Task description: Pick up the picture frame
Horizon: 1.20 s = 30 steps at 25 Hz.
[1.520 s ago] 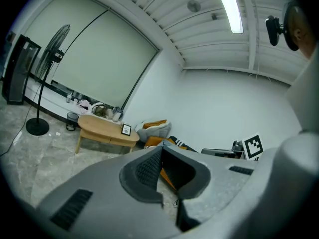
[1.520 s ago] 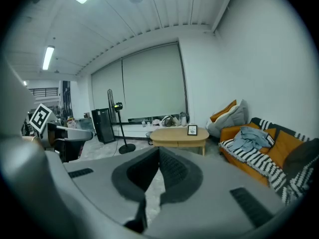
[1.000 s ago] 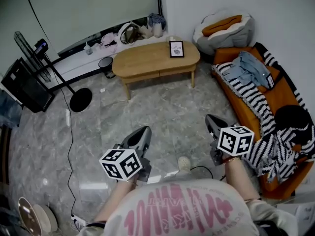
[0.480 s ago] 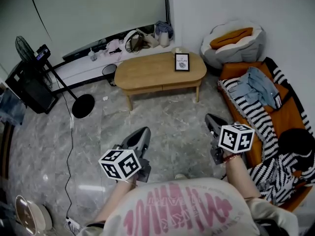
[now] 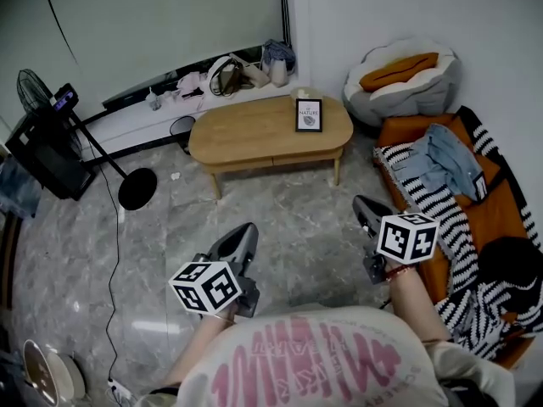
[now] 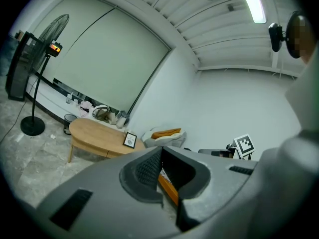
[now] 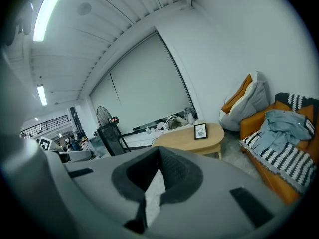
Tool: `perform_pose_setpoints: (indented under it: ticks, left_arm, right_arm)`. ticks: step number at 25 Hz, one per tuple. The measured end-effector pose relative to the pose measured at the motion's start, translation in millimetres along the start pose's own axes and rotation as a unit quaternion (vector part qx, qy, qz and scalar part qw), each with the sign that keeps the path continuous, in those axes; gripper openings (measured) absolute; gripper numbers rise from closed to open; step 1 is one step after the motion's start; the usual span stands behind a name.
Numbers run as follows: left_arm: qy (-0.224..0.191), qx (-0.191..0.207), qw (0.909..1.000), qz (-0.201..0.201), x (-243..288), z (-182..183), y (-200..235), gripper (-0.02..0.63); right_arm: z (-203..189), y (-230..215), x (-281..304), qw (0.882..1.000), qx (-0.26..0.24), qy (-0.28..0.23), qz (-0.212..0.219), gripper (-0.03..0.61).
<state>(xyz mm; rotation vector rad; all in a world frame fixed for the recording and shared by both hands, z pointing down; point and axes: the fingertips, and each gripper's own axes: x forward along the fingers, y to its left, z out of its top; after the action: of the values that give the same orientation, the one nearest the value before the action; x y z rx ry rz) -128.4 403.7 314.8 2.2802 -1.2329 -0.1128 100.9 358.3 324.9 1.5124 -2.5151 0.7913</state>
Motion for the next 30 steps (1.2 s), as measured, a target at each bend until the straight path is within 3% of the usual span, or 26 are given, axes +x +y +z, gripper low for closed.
perform_pose_setpoints:
  ticks: [16, 23, 30]
  left_arm:
    - [0.043, -0.008, 0.9988, -0.021, 110, 18, 47, 0.003]
    - [0.043, -0.001, 0.998, -0.047, 181, 74, 77, 0.003]
    - [0.036, 0.009, 0.9971, -0.066, 238, 134, 109, 0.003]
  right_arm:
    - [14, -64, 74, 0.999, 0.032, 0.024, -0.032, 0.006]
    - [59, -87, 135, 0.998, 0.036, 0.022, -0.054, 0.006]
    - [130, -94, 192, 0.997, 0.029, -0.018, -0.065, 0.006]
